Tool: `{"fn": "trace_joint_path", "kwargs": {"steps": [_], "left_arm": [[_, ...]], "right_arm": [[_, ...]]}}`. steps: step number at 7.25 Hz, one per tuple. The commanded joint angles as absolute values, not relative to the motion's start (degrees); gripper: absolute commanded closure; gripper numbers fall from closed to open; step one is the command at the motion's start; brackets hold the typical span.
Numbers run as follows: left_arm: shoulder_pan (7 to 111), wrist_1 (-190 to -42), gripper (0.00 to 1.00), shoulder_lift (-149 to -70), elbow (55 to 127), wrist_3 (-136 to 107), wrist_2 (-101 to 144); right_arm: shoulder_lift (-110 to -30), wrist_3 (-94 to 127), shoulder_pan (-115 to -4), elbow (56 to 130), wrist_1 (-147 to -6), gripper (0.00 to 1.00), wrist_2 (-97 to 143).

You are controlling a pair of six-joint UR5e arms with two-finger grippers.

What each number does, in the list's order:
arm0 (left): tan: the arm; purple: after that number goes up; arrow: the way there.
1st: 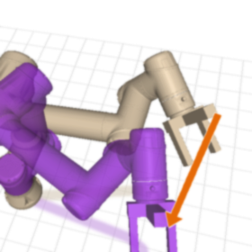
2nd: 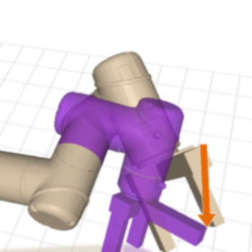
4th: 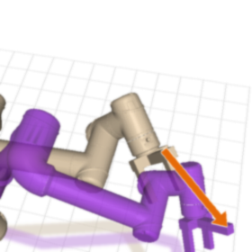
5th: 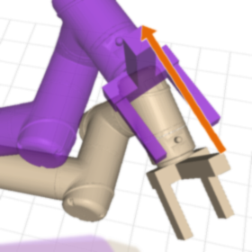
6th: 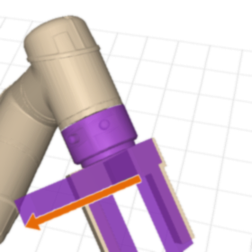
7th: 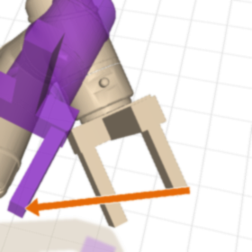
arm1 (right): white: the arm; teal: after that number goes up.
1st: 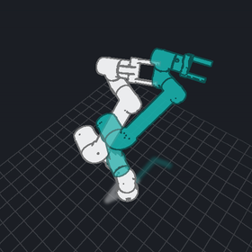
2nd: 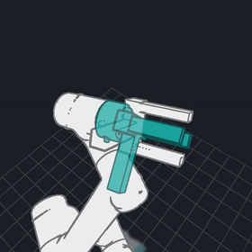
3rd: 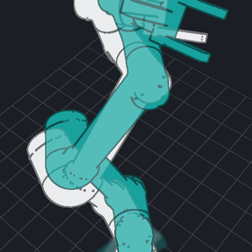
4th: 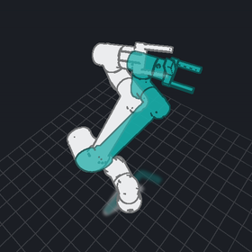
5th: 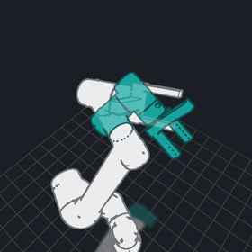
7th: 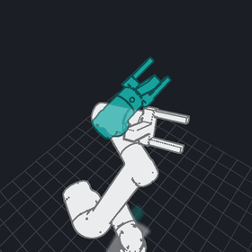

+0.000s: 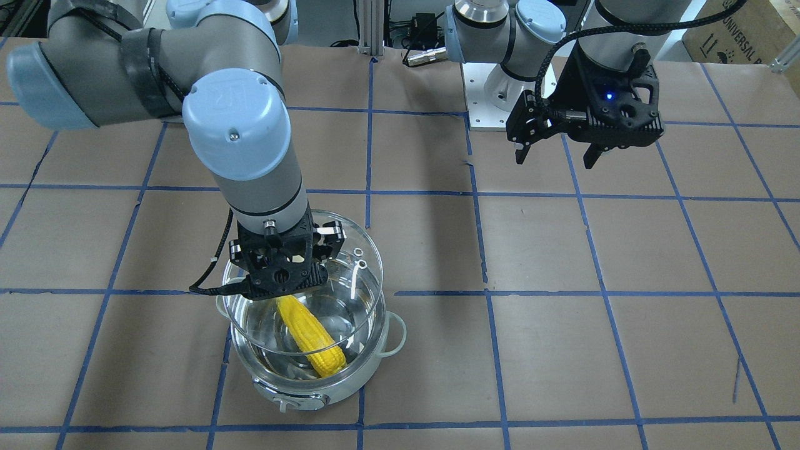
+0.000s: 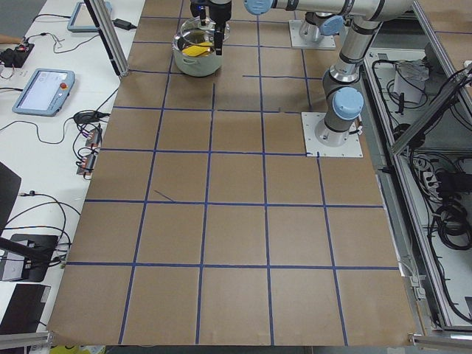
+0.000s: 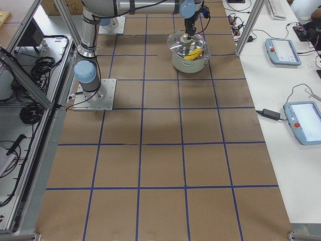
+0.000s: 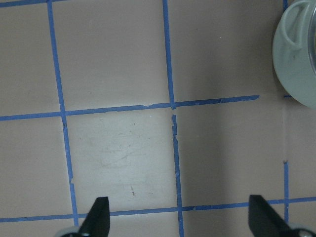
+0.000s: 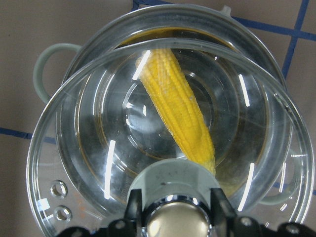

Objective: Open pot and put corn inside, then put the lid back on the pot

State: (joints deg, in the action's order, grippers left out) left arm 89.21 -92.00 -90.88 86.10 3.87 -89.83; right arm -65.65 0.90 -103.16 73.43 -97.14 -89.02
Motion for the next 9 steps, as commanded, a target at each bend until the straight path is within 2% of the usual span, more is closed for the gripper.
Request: {"fn": "trace_joint_path", "kwargs": {"steps": [1, 9], "left_arm": [[88.42, -92.46, 0.0, -91.14, 86.4, 3.52, -89.56], [88.33, -91.85, 0.0, -92.11, 86.48, 3.52, -89.47]], "right_arm": [[-63.99, 0.97, -103.45, 72.17, -98.17, 0.58, -88.95], [-60.47, 0.09, -103.36, 70.49, -98.96, 0.58, -89.03]]}}
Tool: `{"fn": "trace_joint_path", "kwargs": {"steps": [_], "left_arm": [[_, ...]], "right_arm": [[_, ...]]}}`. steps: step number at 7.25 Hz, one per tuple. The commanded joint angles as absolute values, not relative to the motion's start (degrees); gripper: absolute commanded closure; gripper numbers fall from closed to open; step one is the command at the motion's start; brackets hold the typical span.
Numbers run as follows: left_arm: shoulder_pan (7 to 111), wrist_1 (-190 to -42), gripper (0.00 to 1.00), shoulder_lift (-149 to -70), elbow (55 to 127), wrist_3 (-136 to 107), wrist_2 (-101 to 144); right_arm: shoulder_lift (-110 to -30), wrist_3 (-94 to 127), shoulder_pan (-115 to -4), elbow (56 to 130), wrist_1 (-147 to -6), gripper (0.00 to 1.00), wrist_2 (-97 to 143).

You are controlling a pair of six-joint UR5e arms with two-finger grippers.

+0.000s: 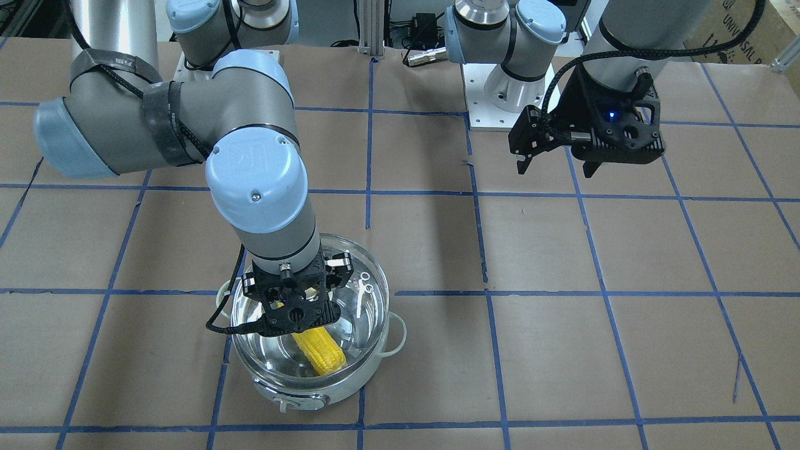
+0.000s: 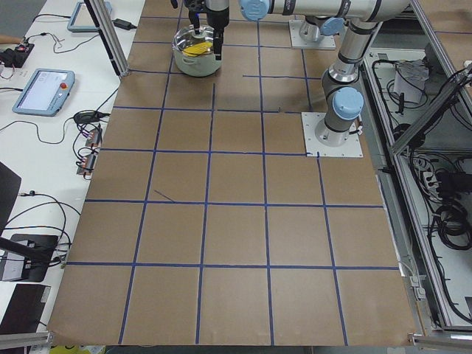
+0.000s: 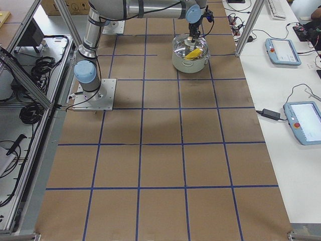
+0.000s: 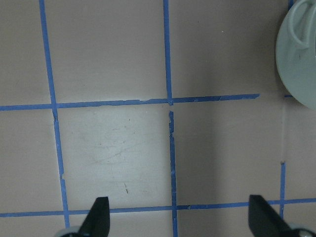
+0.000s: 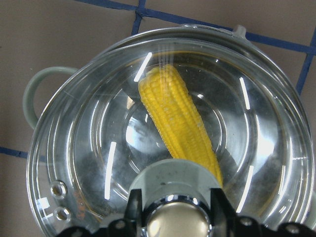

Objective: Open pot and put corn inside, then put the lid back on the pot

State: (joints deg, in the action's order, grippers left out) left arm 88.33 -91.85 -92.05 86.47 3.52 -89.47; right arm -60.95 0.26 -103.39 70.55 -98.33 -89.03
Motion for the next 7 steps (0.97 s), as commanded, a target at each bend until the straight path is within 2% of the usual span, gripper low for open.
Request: {"fn": "trace_joint_path", "kwargs": {"steps": [1, 7], "left_arm": [[88.33, -91.85, 0.0, -92.11, 86.57, 3.52, -89.47], [88.33, -91.85, 0.0, -92.02, 86.66, 3.43, -89.47]], "right_arm": [[-60.38, 0.09, -103.36, 70.49, -99.23, 0.58, -89.03], [-60.29, -0.97, -102.83, 70.4, -99.32, 0.58, -89.03]]}}
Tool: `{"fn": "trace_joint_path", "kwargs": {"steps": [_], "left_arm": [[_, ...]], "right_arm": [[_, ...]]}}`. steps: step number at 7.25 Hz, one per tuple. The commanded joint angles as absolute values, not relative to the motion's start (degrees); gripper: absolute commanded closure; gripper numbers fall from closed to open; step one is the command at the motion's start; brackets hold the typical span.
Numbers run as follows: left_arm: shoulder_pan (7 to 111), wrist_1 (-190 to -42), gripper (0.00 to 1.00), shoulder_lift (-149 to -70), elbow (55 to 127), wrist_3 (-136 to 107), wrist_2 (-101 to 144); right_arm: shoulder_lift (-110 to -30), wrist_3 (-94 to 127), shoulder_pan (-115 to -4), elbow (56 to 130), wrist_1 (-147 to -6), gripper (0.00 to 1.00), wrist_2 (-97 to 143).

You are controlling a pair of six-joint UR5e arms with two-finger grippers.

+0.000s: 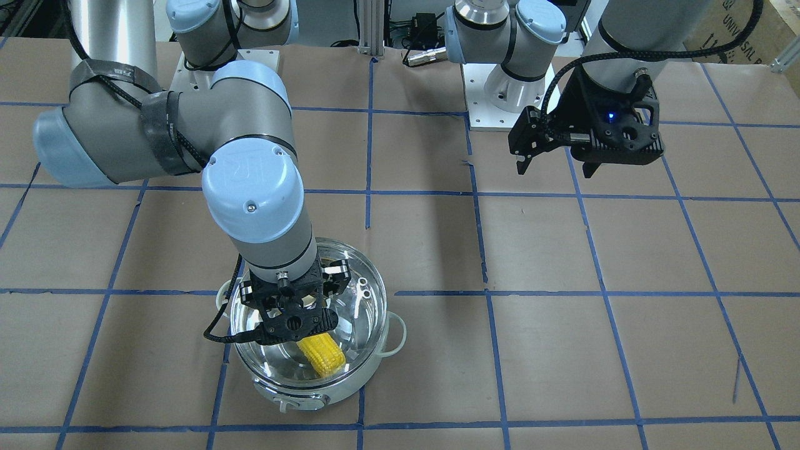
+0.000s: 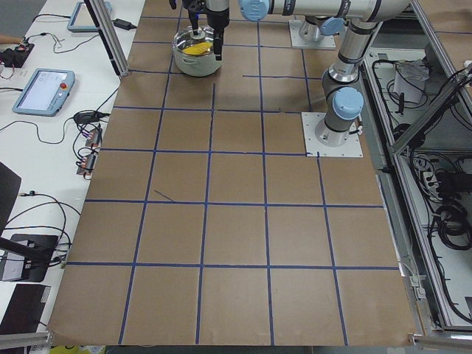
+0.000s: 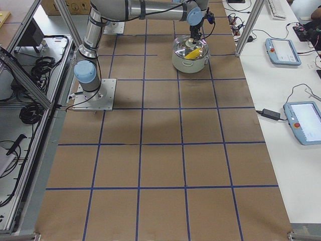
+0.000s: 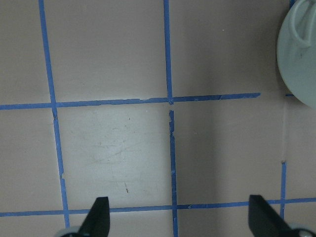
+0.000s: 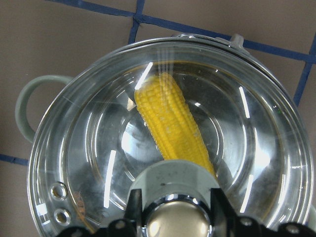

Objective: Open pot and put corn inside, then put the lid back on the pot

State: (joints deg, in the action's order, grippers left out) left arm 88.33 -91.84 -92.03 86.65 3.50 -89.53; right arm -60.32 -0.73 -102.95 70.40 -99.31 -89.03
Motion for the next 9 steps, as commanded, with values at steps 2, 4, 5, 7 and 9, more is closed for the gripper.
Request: {"fn": "trace_joint_path", "kwargs": {"steps": [2, 4, 5, 7, 9], "left_arm": [[88.42, -91.85, 0.0, -92.11, 86.66, 3.25, -89.47], [88.42, -91.85, 0.0, -92.11, 86.66, 3.25, -89.47], [88.42, -91.85, 0.0, -92.11, 86.66, 3.25, -89.47], [88.42, -91.85, 0.0, -92.2, 86.66, 3.25, -89.47], [88.42, -91.85, 0.0, -92.2, 86.66, 3.25, -89.47]], "right_arm": [[-60.29, -1.05, -102.83, 70.4, -99.32, 0.57, -89.03], [-60.29, -1.05, -102.83, 70.31, -99.32, 0.51, -89.3], [-60.29, -0.97, -102.83, 70.4, -100.1, 0.21, -89.56], [-60.56, -0.44, -102.92, 70.93, -101.95, 0.0, -89.65], [-60.73, 0.09, -102.92, 70.93, -101.95, 0.0, -89.56]]}}
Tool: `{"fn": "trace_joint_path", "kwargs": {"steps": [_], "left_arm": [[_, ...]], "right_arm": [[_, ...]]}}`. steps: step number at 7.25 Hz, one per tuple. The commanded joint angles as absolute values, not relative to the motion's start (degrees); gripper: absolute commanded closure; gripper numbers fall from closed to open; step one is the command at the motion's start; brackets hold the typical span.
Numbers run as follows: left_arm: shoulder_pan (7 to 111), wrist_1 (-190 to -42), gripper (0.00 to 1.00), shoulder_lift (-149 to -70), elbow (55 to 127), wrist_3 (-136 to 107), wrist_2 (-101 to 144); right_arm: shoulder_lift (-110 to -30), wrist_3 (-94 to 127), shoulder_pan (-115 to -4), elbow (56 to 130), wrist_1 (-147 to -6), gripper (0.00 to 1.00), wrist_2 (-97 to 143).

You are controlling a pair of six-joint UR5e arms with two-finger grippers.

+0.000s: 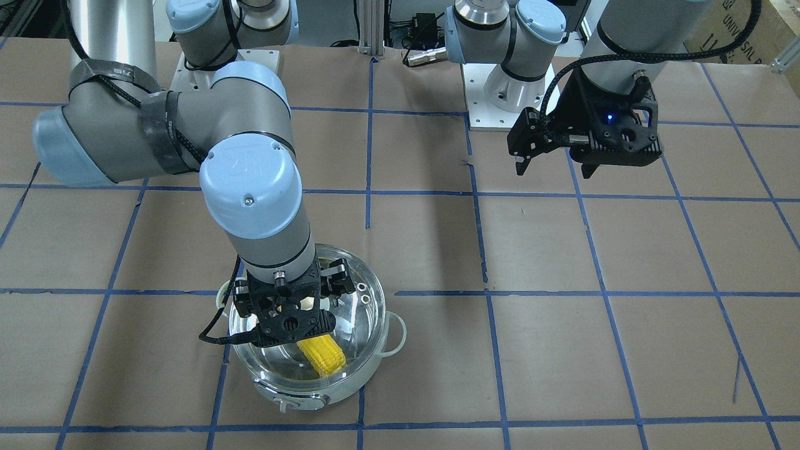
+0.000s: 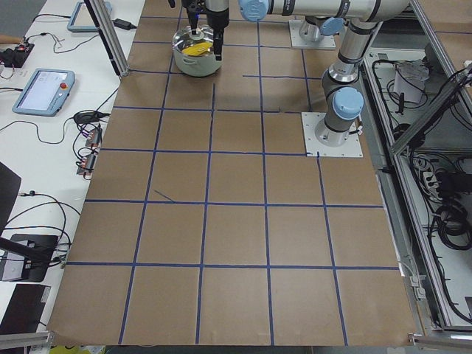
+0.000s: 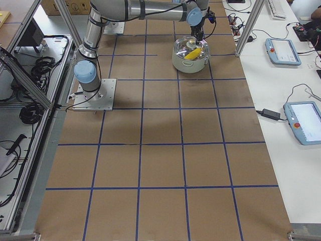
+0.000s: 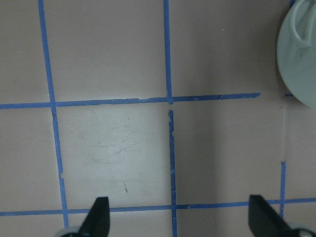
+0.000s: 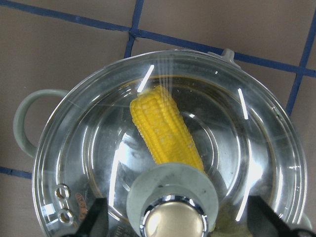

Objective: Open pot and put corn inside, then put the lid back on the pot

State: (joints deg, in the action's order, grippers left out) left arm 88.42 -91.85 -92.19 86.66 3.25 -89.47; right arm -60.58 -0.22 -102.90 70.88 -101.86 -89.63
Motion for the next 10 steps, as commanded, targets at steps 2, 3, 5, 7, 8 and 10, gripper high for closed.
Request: {"fn": "trace_joint_path", "kwargs": {"steps": [2, 3, 5, 7, 8, 10], "left_arm": [[88.42, -91.85, 0.0, -92.2, 86.66, 3.25, -89.47], [88.42, -91.85, 0.0, -92.2, 86.66, 3.25, -89.47], [88.42, -91.85, 0.0, -92.2, 86.66, 3.25, -89.47], [88.42, -91.85, 0.0, -92.2, 86.66, 3.25, -89.47], [88.42, -91.85, 0.0, -92.11, 86.66, 3.25, -89.47], [88.42, -91.85, 0.0, -92.11, 86.66, 3.25, -89.47]], "right_arm": [[-61.26, 0.17, -102.92, 70.23, -101.95, 0.0, -89.3], [-62.13, 0.0, -102.57, 70.22, -101.95, 0.0, -89.12], [-64.5, 0.0, -103.09, 70.75, -101.69, 0.0, -89.12], [-68.96, 0.0, -102.4, 72.23, -100.03, 0.0, -89.38], [-74.21, 0.26, -101.96, 74.51, -94.36, 0.0, -89.73], [-90.87, 0.08, -100.37, 87.38, -89.65, 0.0, -90.17]]}}
